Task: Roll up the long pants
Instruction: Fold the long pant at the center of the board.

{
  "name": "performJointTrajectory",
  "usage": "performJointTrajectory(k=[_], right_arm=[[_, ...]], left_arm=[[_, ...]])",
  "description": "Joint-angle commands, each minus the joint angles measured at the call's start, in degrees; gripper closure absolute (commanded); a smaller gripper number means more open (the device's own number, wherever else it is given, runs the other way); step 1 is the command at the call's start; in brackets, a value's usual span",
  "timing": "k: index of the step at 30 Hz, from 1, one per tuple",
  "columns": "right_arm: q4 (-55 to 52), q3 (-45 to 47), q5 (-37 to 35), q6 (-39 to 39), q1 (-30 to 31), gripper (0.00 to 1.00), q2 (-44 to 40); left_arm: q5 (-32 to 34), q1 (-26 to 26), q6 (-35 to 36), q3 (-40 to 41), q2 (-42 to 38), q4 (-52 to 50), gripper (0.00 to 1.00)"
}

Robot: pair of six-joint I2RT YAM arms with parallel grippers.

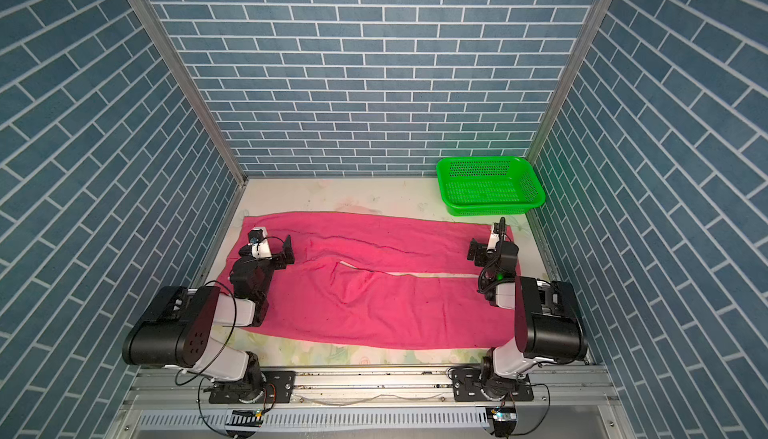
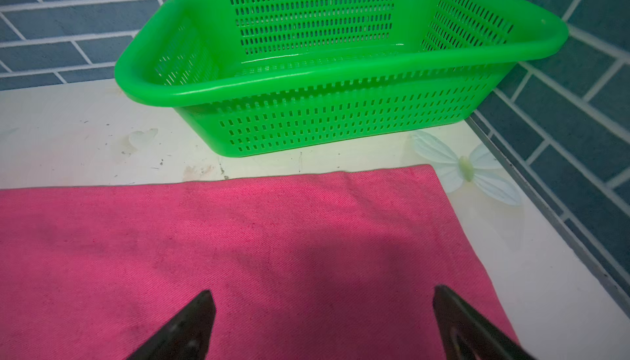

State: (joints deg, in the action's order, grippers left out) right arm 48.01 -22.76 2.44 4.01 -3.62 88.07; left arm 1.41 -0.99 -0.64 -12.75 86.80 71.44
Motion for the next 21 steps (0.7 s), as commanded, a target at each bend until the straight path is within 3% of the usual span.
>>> performJointTrajectory(k=[1, 21], right_arm=[[0.2, -0.1, 0.7, -1.4, 0.2, 0.01, -0.2], [0.1, -0.2, 1.7, -1.1, -0.2, 0.01, -0.2]], left_arm=[[0.2, 0.2, -0.1, 0.0, -0.1, 0.6, 0.00], [0.3, 0.2, -0.1, 0.0, -0.1, 0.7, 0.00]])
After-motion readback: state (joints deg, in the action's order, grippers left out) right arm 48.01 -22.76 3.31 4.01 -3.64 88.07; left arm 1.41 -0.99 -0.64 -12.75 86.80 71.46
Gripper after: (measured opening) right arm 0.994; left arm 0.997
